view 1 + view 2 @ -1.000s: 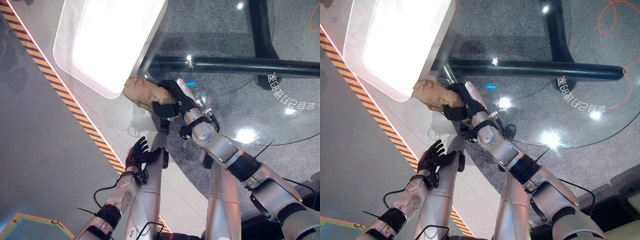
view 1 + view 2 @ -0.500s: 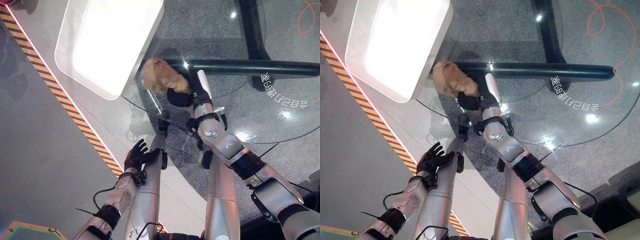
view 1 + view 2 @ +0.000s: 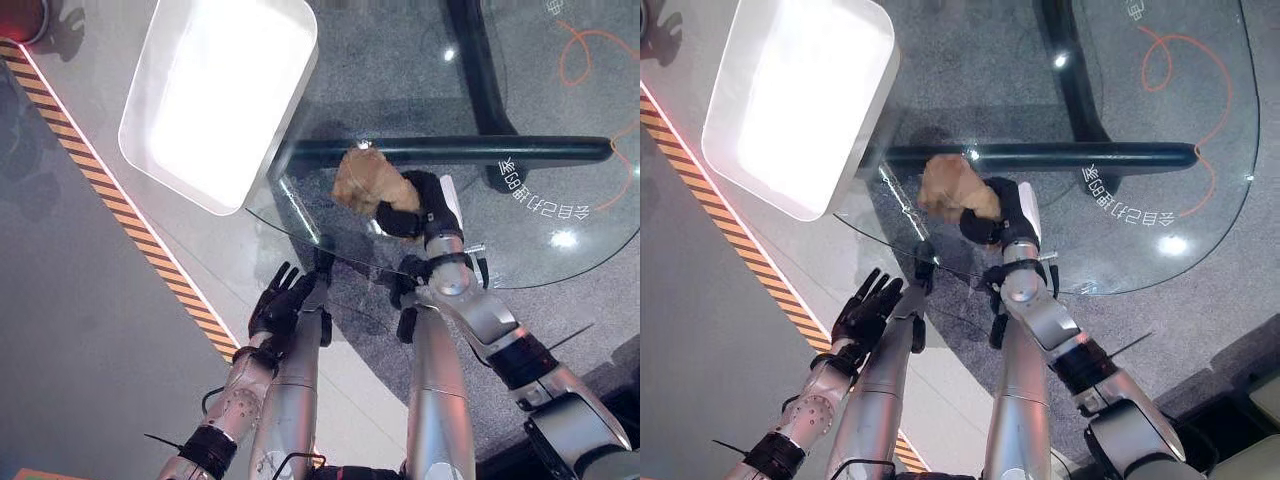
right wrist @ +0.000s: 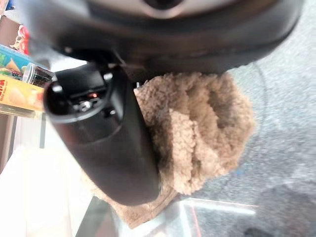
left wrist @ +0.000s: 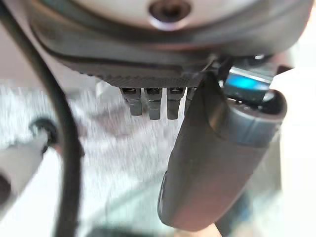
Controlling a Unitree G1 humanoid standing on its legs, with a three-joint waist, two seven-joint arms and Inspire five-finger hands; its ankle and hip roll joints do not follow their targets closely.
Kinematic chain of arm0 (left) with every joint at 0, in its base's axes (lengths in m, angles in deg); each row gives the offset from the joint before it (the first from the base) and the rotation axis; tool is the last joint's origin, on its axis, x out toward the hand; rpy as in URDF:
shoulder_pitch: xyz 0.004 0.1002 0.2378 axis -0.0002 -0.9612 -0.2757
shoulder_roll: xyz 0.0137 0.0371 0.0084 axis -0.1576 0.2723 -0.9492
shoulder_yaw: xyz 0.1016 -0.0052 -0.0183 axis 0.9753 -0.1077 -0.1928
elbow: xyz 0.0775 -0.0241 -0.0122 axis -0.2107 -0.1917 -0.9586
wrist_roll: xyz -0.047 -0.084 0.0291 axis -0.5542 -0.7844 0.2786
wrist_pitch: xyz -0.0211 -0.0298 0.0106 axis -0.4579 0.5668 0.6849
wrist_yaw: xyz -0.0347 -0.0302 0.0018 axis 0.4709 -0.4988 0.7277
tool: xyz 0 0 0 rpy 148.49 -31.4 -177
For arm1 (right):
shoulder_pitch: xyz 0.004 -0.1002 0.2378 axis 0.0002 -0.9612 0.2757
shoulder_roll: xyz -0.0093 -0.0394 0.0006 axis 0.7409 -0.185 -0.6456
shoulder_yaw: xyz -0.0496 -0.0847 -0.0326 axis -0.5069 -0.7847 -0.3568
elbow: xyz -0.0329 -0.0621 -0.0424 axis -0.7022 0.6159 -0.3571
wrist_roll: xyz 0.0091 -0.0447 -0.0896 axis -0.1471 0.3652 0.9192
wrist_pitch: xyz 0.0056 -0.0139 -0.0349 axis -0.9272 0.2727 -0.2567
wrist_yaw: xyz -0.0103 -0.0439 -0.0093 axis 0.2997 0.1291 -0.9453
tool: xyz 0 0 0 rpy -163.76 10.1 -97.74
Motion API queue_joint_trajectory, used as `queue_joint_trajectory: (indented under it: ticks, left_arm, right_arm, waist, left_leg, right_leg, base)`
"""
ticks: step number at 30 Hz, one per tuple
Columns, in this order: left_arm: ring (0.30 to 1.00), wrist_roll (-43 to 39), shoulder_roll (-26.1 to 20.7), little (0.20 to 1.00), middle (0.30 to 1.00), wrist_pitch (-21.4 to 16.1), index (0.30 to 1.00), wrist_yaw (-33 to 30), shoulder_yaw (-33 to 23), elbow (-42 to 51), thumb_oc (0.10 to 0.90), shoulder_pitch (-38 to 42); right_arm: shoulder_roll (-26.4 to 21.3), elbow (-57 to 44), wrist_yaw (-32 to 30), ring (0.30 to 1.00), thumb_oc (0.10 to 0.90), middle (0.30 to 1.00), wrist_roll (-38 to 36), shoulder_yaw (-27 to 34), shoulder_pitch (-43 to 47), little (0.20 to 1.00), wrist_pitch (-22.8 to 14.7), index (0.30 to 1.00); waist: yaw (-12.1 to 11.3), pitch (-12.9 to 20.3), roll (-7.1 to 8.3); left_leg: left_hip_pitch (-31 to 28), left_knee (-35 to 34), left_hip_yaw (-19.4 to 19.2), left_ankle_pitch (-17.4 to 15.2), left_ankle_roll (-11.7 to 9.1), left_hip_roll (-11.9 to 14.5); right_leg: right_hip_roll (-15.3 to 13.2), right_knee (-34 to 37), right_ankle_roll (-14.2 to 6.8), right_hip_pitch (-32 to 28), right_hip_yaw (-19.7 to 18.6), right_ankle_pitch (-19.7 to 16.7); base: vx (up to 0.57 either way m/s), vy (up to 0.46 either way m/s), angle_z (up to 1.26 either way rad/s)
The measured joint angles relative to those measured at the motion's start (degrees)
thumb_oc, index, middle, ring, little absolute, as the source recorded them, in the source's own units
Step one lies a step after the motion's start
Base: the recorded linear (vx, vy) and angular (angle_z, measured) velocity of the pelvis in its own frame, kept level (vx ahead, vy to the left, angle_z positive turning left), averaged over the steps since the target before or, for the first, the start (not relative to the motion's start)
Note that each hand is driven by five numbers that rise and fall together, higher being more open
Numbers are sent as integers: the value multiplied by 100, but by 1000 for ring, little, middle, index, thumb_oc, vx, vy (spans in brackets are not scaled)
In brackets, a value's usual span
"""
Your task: Wipe the table with a cloth and put it in the basket.
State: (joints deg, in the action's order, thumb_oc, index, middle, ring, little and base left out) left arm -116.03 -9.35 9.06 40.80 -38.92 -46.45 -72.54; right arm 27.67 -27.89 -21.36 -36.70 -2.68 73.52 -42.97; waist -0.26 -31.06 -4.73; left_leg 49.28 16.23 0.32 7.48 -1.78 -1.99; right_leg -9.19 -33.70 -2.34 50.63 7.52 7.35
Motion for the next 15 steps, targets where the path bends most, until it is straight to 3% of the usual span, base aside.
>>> queue_joint_trajectory:
  ticks: [10, 15]
  left_arm:
    - [900, 205, -405, 900, 900, 108, 900, 298, -51, 522, 800, -355]
    - [900, 89, -449, 900, 900, 285, 900, 691, -16, 682, 800, -429]
  right_arm:
    - [-192, -308, 42, 300, 100, 300, -2, 513, -1119, 200, -419, 300]
    - [-204, -521, 306, 300, 100, 300, -189, 579, -1338, 200, -811, 300]
  waist:
    - [171, -5, 54]
    - [213, -14, 93]
  left_leg:
    - [-476, -122, -70, -14, 73, 31]
    - [-610, -121, -108, -38, 109, 57]
  right_leg:
    - [28, 221, -26, -476, -14, -12]
    - [63, 302, -42, -630, -46, -29]
  base:
    - [-12, -31, -3]
    - [5, -9, -4]
